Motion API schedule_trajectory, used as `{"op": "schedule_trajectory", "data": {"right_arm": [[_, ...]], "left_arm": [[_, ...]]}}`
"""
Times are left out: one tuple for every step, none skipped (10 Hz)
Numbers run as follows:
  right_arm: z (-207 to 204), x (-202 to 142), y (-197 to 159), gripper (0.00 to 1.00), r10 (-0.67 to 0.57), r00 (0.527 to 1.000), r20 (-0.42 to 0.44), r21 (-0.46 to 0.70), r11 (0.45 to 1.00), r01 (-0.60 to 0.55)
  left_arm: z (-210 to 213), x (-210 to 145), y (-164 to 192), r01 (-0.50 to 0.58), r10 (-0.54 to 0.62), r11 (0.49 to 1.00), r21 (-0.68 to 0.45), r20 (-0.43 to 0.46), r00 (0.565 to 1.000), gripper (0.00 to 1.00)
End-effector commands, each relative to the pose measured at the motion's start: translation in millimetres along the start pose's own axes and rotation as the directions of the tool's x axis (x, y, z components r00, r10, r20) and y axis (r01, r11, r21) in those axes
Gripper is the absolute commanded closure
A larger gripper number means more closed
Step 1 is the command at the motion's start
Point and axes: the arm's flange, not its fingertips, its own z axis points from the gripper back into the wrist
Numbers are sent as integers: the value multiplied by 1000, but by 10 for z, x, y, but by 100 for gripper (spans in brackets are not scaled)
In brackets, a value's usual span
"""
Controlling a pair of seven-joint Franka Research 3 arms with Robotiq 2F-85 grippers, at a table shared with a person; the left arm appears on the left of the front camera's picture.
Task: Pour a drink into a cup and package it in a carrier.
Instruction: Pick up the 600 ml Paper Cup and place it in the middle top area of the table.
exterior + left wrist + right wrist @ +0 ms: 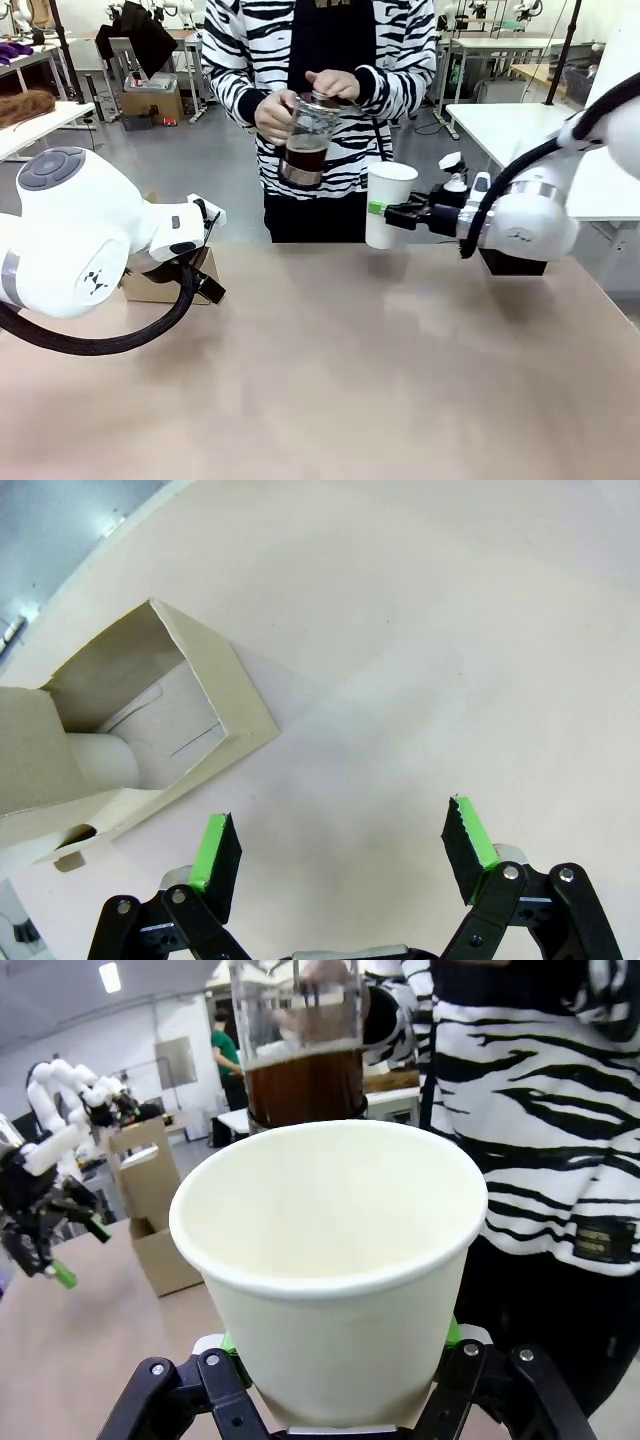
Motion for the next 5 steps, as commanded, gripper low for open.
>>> {"op": "schedule_trajectory", "data": {"right_arm": [[-245, -176, -99, 24, 66, 998, -10, -41, 997, -67], [-316, -266, -127, 24, 79, 997, -19, -45, 996, -80], [-368, -341, -154, 24, 87, 996, -29, -40, 995, -88], [-366, -361, -194, 24, 46, 996, -74, -8, 999, -46], [-278, -328, -107, 24, 49, 999, -22, 3, 999, -49]], "left_arm": [[5, 1, -2, 0, 0, 1000, -2, 2, 1000, 0], [5, 1, -2, 0, 0, 1000, -2, 2, 1000, 0], [5, 1, -2, 0, 0, 1000, -2, 2, 1000, 0], [5, 1, -2, 0, 0, 1000, -2, 2, 1000, 0], [5, 1, -2, 0, 0, 1000, -2, 2, 1000, 0]]}}
